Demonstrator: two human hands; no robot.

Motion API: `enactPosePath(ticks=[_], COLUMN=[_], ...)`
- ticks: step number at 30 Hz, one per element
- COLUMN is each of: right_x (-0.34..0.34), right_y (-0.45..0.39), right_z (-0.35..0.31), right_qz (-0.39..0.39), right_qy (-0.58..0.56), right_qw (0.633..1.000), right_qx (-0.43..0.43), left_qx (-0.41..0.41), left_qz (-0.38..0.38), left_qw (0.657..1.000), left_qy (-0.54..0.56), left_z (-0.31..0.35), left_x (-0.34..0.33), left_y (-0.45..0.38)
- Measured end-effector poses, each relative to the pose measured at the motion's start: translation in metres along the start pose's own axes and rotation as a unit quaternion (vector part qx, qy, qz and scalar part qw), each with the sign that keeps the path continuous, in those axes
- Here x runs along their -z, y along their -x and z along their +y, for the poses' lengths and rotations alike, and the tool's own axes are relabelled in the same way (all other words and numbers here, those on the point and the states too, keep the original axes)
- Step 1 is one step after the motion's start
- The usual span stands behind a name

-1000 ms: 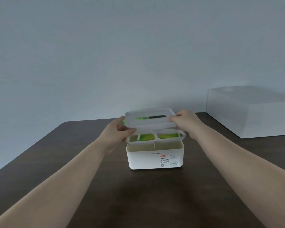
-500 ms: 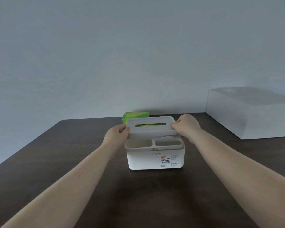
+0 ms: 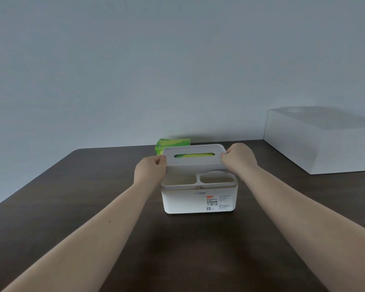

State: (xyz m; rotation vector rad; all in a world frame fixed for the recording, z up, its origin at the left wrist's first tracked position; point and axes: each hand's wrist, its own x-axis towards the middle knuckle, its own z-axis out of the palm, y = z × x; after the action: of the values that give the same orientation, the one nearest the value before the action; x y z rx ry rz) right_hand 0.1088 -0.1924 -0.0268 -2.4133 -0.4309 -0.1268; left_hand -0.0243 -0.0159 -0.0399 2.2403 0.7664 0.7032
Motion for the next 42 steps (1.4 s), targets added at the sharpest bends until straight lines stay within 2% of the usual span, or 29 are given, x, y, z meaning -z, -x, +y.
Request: enactPosePath(ticks=[6, 14, 20, 25, 30, 32, 37, 42], right_x=[-0.003, 0.0, -0.004, -0.006, -0.013, -0.016, -0.017, -0.007], right_y=[-0.002, -0.007, -0.009, -0.014, -0.02, -0.022, -0.024, -0.023], right_z=[0.001, -0.006, -0.005, 0.001, 0.003, 0.006, 0.011, 0.004], right_qz=[0.01, -0.037, -0.038, -0.047, -0.075, -0.077, -0.077, -0.096], right_qy=[0.006, 0.03, 0.045, 0.053, 0.047, 0.032, 0.017, 0.103], right_qw=[1.0, 0.999, 0.998, 0.997, 0.995, 0.995, 0.996, 0.989], right_qx=[-0.005, -0.011, -0.008, 0.002, 0.04, 0.046, 0.05, 0.041], left_qx=[0.008, 0.033, 0.049, 0.023, 0.007, 0.015, 0.017, 0.013], left_qz=[0.073, 0.007, 0.006, 0.004, -0.036, -0.032, -0.048, -0.069], left_qw=[0.997, 0.999, 0.998, 0.998, 0.998, 0.998, 0.998, 0.997], left_qy=[-0.033, -0.024, -0.046, -0.066, 0.05, 0.057, 0.042, -0.01], left_z=[-0.002, -0.001, -0.001, -0.002, -0.003, -0.007, -0.005, -0.003], left_x=[-0.017, -0.008, -0.018, -0.015, -0.026, -0.03, -0.031, -0.029], left_y=[0.008, -0.005, 0.004, -0.003, -0.02, -0.022, -0.022, -0.027])
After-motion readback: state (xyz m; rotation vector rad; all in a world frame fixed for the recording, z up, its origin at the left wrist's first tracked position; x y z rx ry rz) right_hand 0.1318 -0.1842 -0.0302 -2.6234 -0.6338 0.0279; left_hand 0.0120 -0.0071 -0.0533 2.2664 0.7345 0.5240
